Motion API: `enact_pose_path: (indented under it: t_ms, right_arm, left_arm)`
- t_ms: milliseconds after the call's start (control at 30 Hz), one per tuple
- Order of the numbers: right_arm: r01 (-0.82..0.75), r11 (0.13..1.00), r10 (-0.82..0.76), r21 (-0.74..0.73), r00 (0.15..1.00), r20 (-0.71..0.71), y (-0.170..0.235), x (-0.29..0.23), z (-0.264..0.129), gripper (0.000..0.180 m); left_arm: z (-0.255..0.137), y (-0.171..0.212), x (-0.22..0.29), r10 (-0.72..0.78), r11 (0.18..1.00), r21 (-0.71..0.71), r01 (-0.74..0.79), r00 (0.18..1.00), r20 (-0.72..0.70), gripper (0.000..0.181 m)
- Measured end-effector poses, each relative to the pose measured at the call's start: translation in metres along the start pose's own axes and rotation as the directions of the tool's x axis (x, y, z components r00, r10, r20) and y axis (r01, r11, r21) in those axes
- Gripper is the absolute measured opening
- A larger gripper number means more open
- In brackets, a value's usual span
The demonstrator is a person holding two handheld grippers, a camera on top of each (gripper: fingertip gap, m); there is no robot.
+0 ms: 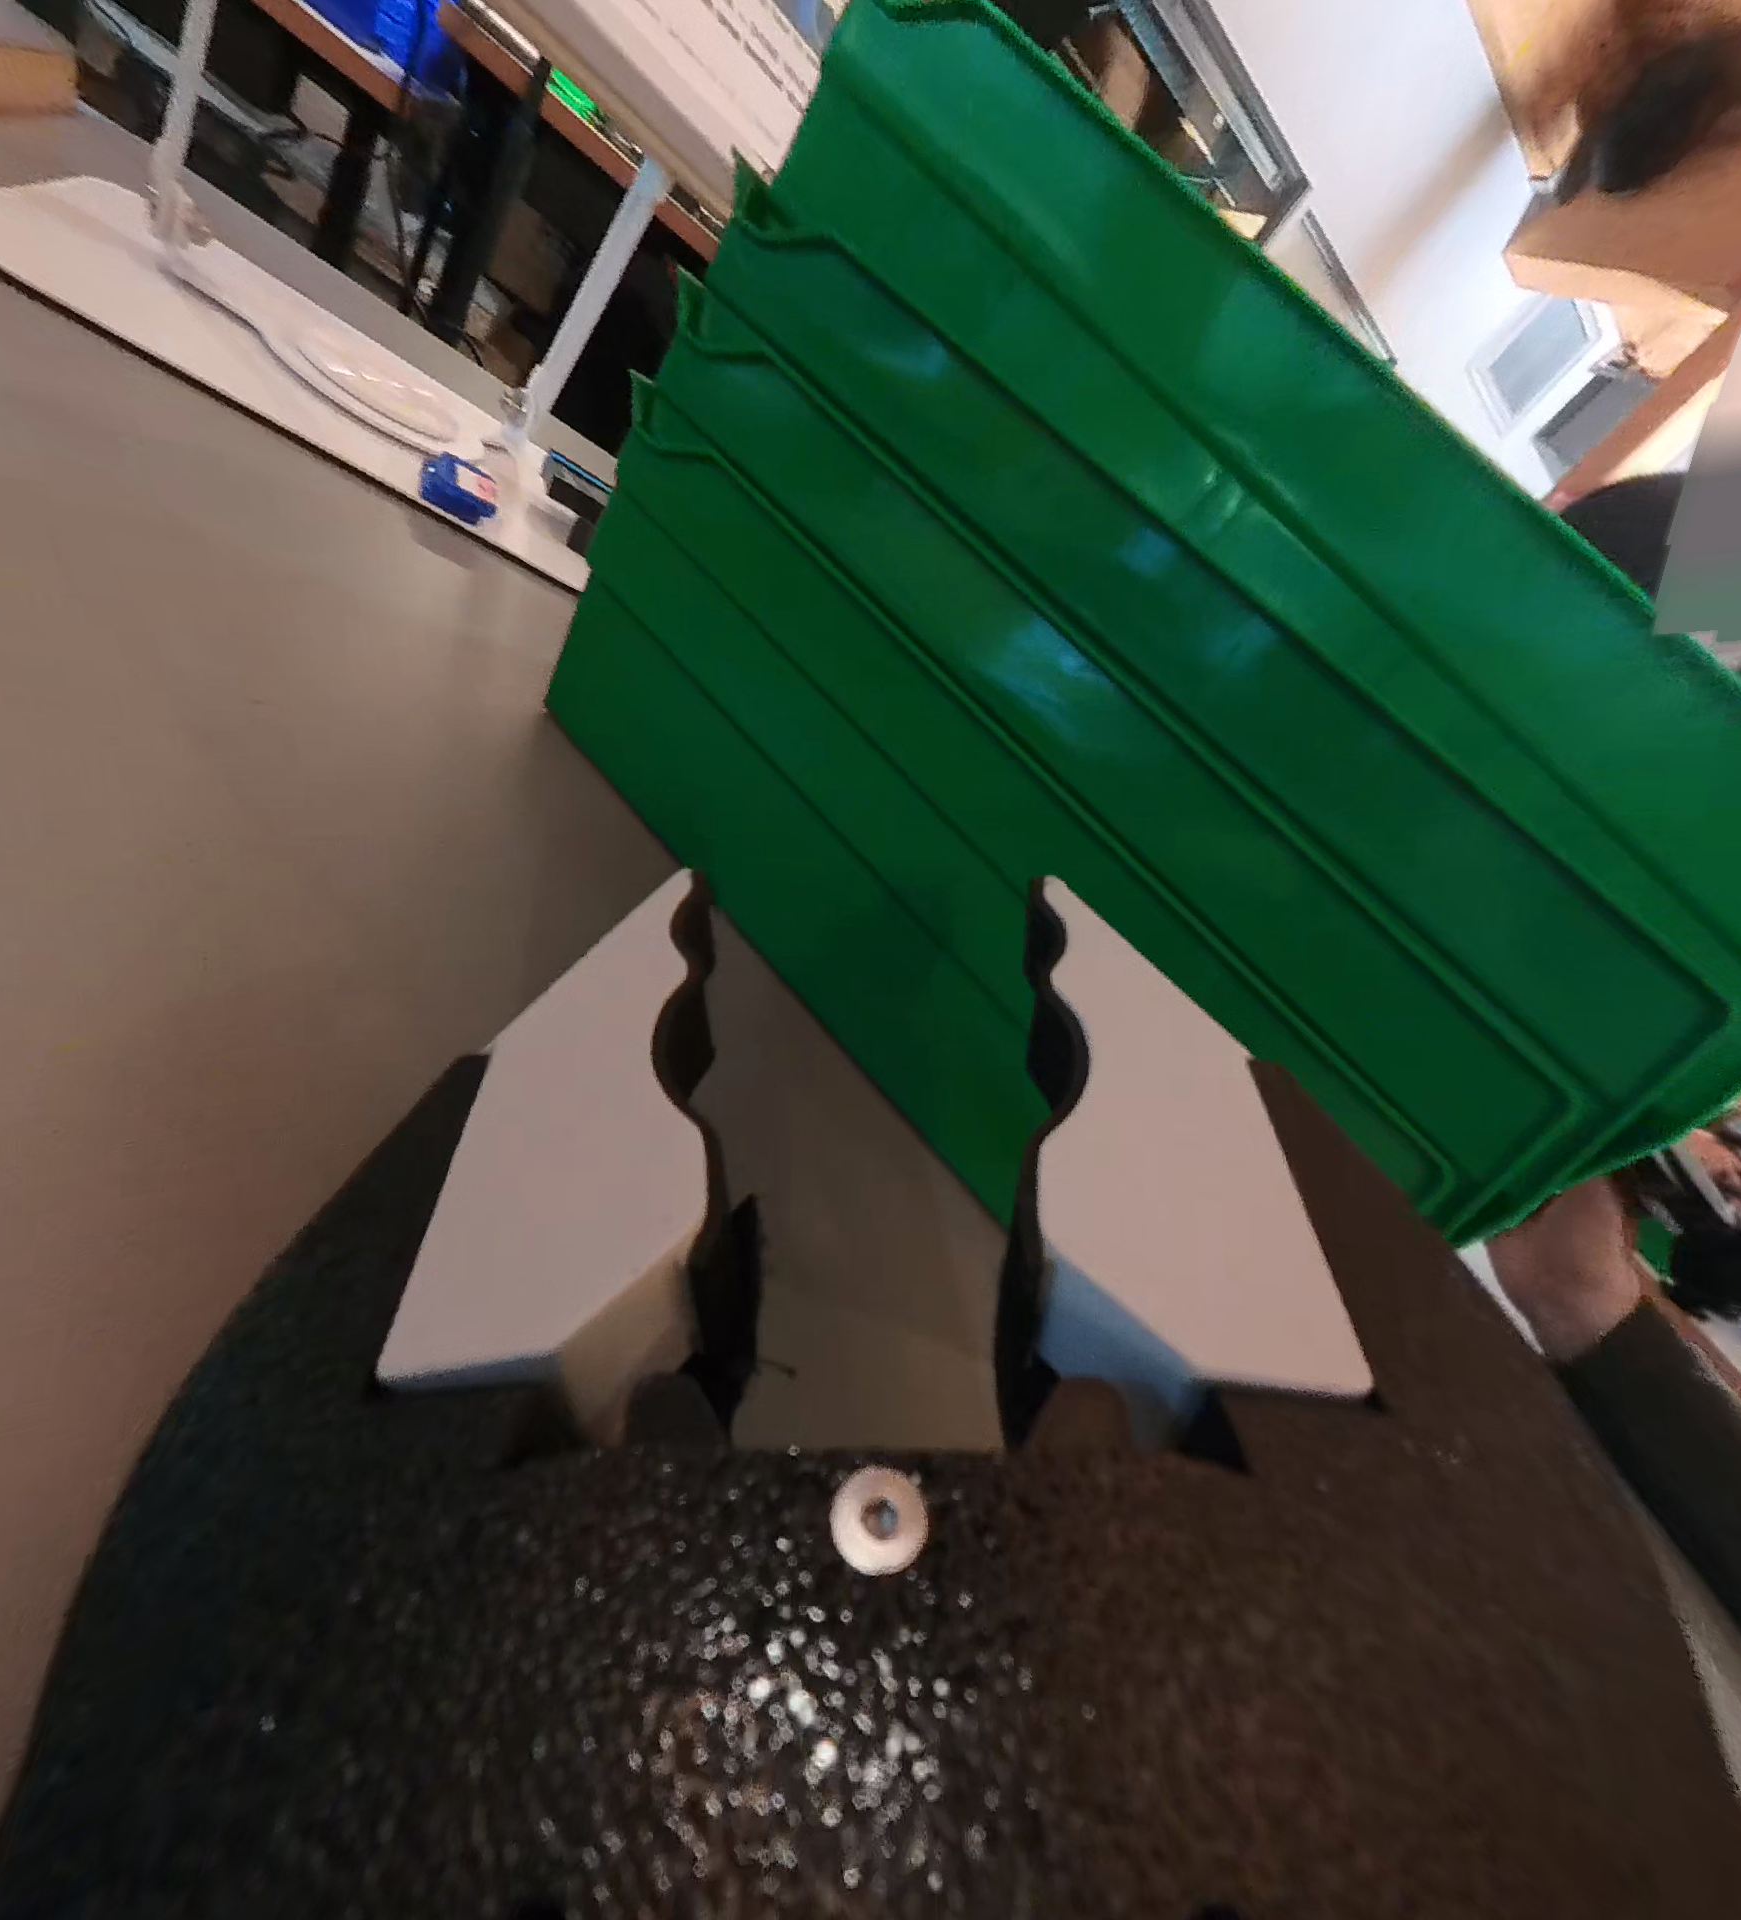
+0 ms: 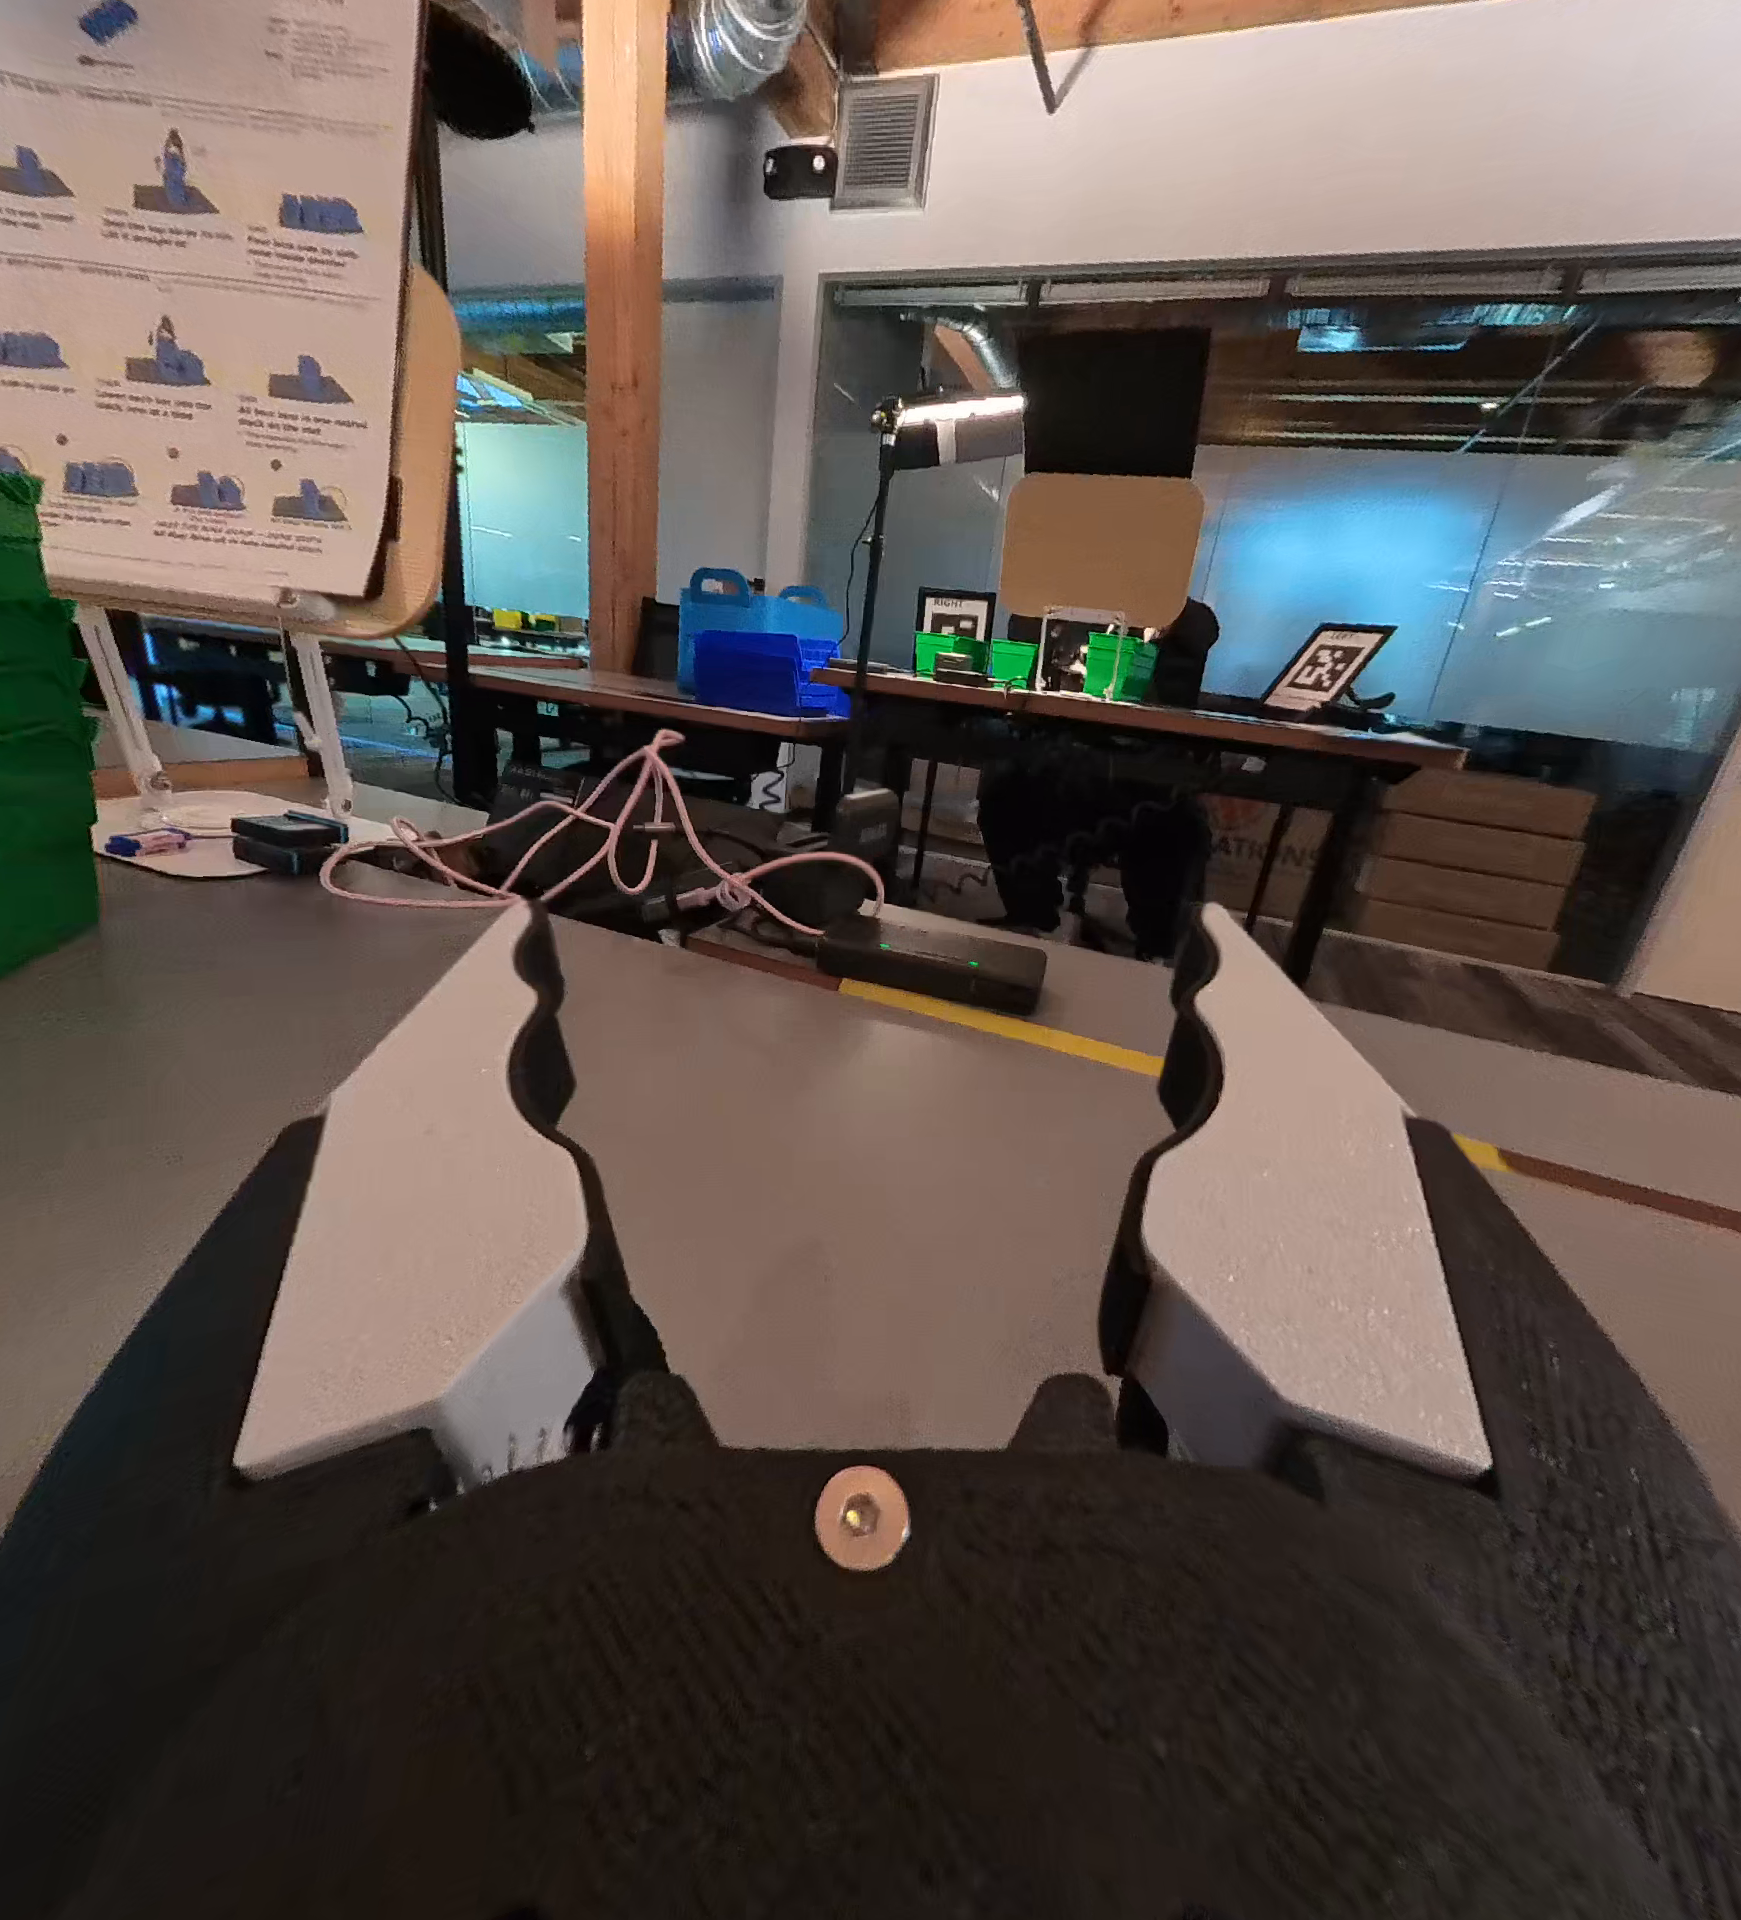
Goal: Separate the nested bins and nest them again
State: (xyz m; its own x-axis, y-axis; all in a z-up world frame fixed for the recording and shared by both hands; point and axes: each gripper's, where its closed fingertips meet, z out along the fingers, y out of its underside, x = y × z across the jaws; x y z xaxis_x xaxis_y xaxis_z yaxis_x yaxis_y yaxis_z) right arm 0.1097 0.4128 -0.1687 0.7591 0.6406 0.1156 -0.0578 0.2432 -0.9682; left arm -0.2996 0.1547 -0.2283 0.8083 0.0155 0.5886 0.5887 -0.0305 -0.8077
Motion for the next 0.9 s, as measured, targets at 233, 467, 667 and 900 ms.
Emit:
enact_pose_path:
  t_ms: [233, 467, 667, 900]
  right_arm:
    - [-0.076, 0.997, 0.075, -0.022, 0.997, -0.026, 0.011, 0.009, 0.002, 0.115]
    - [-0.139, 0.990, 0.138, -0.030, 0.990, -0.017, 0.016, 0.012, 0.003, 0.115]
    - [-0.111, 0.993, 0.112, -0.043, 0.993, 0.022, 0.017, 0.003, 0.006, 0.114]
    - [-0.104, 0.994, 0.106, -0.043, 0.993, 0.058, 0.017, -0.004, 0.007, 0.112]
  left_arm:
    - [-0.019, -0.017, -0.024, 0.297, 0.950, -0.009, -0.312, 0.895, 0.333, 0.053]
    - [-0.025, -0.020, -0.035, 0.301, 0.947, -0.015, -0.322, 0.868, 0.396, 0.055]
    - [-0.033, -0.023, -0.043, 0.286, 0.949, -0.010, -0.315, 0.844, 0.453, 0.055]
    - [-0.031, -0.022, -0.048, 0.313, 0.942, -0.051, -0.331, 0.818, 0.482, 0.055]
